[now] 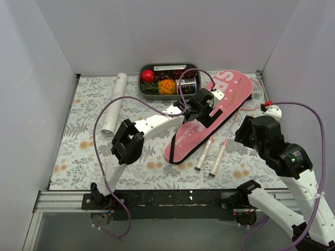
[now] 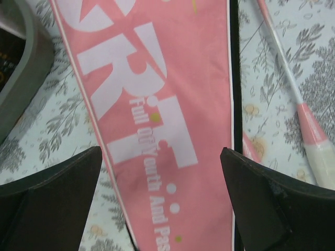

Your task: Pack up the badminton gear

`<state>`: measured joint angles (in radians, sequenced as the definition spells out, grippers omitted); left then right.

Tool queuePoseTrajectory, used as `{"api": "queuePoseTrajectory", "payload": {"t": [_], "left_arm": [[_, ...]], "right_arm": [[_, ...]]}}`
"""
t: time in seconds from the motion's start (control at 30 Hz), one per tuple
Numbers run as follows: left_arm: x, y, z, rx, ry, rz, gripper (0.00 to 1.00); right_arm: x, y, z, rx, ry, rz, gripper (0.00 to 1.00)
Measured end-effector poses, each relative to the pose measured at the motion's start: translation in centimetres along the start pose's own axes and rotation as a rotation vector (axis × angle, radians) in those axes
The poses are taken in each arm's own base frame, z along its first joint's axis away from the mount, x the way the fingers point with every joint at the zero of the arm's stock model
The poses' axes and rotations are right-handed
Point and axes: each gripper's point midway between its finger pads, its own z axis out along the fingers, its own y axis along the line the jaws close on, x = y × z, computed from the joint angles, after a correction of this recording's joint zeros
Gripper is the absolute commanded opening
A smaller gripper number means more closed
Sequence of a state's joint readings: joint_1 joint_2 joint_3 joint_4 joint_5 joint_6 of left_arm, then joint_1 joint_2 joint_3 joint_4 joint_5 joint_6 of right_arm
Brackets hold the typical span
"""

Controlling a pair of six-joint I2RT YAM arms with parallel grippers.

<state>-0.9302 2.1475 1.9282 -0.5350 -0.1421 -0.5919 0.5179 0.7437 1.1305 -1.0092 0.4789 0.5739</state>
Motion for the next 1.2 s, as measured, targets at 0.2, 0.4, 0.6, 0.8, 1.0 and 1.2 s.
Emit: {"api": "queuePoseTrajectory", "payload": {"t": [0.2, 0.4, 0.6, 0.8, 1.0, 1.2], "left_arm": [[-1.8, -2.0, 4.8, 0.03, -0.06, 0.011, 0.98], [-3.4, -3.6, 7.1, 0.049, -0.136, 0.031, 0.98], [-4.0, -4.3, 7.6, 0.069, -0.184, 0.033, 0.98], [-4.3, -4.6, 8.8, 0.076, -0.223, 0.029, 0.98], [-0.9, -5.3, 11.6, 0.09, -0.164, 0.037, 0.98], [1.8, -5.7, 13.6, 0.09, -0.127, 0.044, 0.98]], "right_arm": [[0.4, -0.4, -0.9, -0.013, -0.004, 0.051, 0.6], [1.0, 0.1, -1.7, -0.086, -0.011, 0.075, 0.59], [1.6, 1.3, -1.2, -0.136, 0.025, 0.072, 0.57], [2.4, 2.1, -0.5, -0.158, 0.059, 0.064, 0.56], [2.3, 2.4, -0.4, -0.169, 0.057, 0.064, 0.57], [2.1, 2.5, -0.4, -0.174, 0.049, 0.064, 0.56]]}}
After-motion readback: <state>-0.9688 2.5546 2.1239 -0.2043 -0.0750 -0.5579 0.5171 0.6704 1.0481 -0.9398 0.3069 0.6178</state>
